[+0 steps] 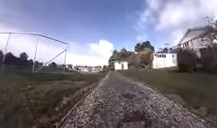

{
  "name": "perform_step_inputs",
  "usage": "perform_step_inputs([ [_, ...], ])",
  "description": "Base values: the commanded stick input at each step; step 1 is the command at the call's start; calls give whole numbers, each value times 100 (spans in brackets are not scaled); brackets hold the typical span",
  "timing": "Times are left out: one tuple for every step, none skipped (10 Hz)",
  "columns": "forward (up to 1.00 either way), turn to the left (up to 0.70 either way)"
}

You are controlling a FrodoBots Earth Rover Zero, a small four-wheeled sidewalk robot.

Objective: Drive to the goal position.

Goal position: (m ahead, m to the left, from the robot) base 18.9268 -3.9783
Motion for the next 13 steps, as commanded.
perform_step_inputs([
  [70,-34],
  [70,-34],
  [70,-34],
  [70,-23],
  [70,-2],
  [70,-1],
  [70,0],
  [70,0],
  [70,0],
  [70,0],
  [70,0],
  [70,0],
  [70,0],
])
